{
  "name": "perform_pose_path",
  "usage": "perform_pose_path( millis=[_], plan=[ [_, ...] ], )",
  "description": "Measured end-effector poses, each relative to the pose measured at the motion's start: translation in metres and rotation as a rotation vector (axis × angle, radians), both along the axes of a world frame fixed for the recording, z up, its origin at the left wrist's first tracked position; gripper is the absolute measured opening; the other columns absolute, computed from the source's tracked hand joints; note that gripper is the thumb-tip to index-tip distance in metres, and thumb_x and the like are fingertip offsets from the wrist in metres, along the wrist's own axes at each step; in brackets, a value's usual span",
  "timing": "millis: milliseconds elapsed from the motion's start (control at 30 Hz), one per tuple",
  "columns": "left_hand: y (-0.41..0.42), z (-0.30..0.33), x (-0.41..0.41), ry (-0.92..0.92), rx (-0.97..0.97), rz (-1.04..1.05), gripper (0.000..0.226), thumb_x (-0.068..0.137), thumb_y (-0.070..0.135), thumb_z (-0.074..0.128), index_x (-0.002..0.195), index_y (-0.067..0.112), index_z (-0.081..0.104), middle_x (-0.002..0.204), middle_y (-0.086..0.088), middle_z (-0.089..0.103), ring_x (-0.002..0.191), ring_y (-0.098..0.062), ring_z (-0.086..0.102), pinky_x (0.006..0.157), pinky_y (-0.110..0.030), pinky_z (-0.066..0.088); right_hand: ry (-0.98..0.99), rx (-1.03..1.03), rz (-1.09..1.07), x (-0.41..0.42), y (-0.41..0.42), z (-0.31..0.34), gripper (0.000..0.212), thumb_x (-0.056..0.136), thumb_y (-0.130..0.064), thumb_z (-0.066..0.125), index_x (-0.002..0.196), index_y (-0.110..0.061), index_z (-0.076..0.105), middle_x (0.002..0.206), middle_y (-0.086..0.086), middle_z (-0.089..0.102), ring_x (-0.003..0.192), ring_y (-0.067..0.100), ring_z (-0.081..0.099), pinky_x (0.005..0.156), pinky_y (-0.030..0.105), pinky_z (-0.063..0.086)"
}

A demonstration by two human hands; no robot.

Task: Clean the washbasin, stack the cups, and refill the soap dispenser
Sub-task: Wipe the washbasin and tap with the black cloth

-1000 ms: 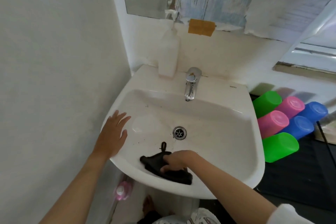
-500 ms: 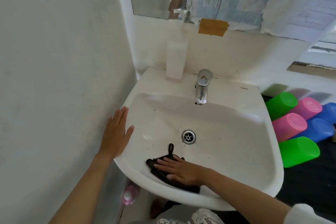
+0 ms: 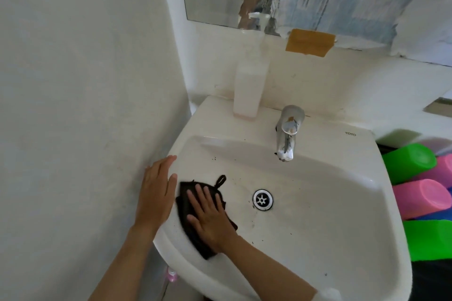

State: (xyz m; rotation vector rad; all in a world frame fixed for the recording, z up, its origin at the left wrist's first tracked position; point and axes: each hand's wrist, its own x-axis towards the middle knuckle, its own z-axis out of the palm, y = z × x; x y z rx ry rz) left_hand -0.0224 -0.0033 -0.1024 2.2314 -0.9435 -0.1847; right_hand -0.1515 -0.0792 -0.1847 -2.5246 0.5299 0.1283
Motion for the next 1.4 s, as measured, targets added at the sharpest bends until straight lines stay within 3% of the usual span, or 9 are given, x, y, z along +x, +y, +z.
perform_pose_path(
  millis=[100, 267, 433, 500, 633, 900, 1033, 1233, 1400],
  plan=[
    [0.0, 0.0, 0.001, -0.005, 0.046, -0.007, 0.049, 0.089, 0.027, 0.031, 0.135, 0.013, 0.041, 0.137, -0.004, 0.044, 0.125, -0.017, 0.036, 0.111, -0.045, 0.03, 0.0, -0.005, -0.258, -0.005, -0.018, -0.019, 0.055, 0.099, -0.045, 0.005, 0.148, -0.021, 0.001, 0.144, 0.006, 0.044, 0.134, 0.026, 0.03, 0.112, 0.04, 0.006],
    [-0.001, 0.001, -0.001, 0.029, 0.066, -0.001, 0.051, 0.089, 0.031, 0.031, 0.137, 0.014, 0.038, 0.139, -0.002, 0.04, 0.128, -0.017, 0.037, 0.108, -0.029, 0.029, 0.017, -0.09, -0.352, -0.038, -0.026, -0.037, 0.056, 0.099, -0.044, 0.003, 0.148, -0.018, -0.003, 0.135, 0.012, 0.053, 0.13, 0.031, 0.038, 0.111, 0.046, 0.004],
    [0.001, 0.008, -0.003, 0.182, -0.072, 0.033, 0.046, 0.089, 0.028, 0.029, 0.13, 0.017, 0.047, 0.132, 0.006, 0.043, 0.121, -0.006, 0.041, 0.102, -0.022, 0.03, 0.077, 0.006, -0.136, -0.06, 0.004, -0.025, 0.058, 0.1, -0.043, 0.004, 0.147, -0.012, -0.007, 0.13, 0.003, 0.058, 0.126, 0.019, 0.043, 0.109, 0.043, 0.004],
    [0.001, 0.01, -0.004, 0.199, -0.084, 0.031, 0.045, 0.089, 0.028, 0.029, 0.129, 0.018, 0.047, 0.128, 0.012, 0.041, 0.12, -0.004, 0.04, 0.103, -0.023, 0.03, 0.24, 0.059, -0.002, -0.072, 0.001, -0.006, 0.057, 0.098, -0.047, -0.002, 0.146, -0.018, -0.017, 0.139, 0.0, 0.05, 0.13, 0.015, 0.044, 0.11, 0.038, -0.001],
    [0.001, 0.01, -0.003, 0.21, -0.088, 0.032, 0.046, 0.089, 0.029, 0.029, 0.13, 0.018, 0.046, 0.128, 0.015, 0.04, 0.121, -0.005, 0.041, 0.104, -0.022, 0.03, 0.204, 0.235, 0.429, -0.085, -0.015, 0.021, 0.064, 0.073, -0.068, -0.016, 0.131, -0.042, -0.027, 0.154, -0.007, -0.017, 0.14, 0.009, -0.02, 0.111, 0.029, -0.021],
    [0.002, 0.006, -0.001, 0.254, -0.087, 0.039, 0.063, 0.085, 0.052, 0.02, 0.135, 0.02, 0.04, 0.141, 0.006, 0.039, 0.133, -0.01, 0.034, 0.113, -0.032, 0.028, -0.025, 0.377, 0.585, -0.059, -0.009, 0.041, 0.06, 0.089, -0.06, -0.006, 0.143, -0.034, -0.006, 0.154, -0.012, -0.012, 0.142, 0.004, -0.016, 0.111, 0.02, -0.021],
    [0.002, 0.006, -0.002, 0.261, -0.071, 0.045, 0.065, 0.084, 0.055, 0.019, 0.136, 0.022, 0.039, 0.143, 0.009, 0.036, 0.137, -0.006, 0.026, 0.115, -0.031, 0.024, -0.129, 0.306, 0.484, -0.016, 0.009, 0.031, 0.061, 0.088, -0.058, -0.01, 0.143, -0.031, -0.011, 0.154, -0.009, -0.016, 0.141, 0.005, -0.02, 0.113, 0.025, -0.021],
    [0.001, 0.003, 0.0, 0.19, 0.012, 0.062, 0.061, 0.09, 0.05, 0.02, 0.144, 0.022, 0.027, 0.146, 0.02, 0.018, 0.135, 0.009, 0.013, 0.106, 0.001, 0.005, -0.223, 0.164, 0.037, 0.038, 0.011, 0.005, 0.053, 0.091, -0.055, -0.009, 0.136, -0.042, -0.032, 0.146, -0.02, -0.035, 0.138, 0.006, -0.028, 0.113, 0.032, -0.019],
    [-0.004, 0.007, -0.005, 0.188, 0.113, 0.106, 0.046, 0.1, 0.024, 0.026, 0.146, 0.02, 0.02, 0.14, 0.024, 0.011, 0.133, 0.007, 0.009, 0.11, -0.013, 0.004, -0.083, -0.019, -0.277, 0.011, -0.01, -0.026, 0.053, 0.1, -0.043, 0.003, 0.148, -0.024, -0.009, 0.153, 0.008, 0.02, 0.141, 0.01, -0.02, 0.11, 0.036, -0.007]
  ],
)
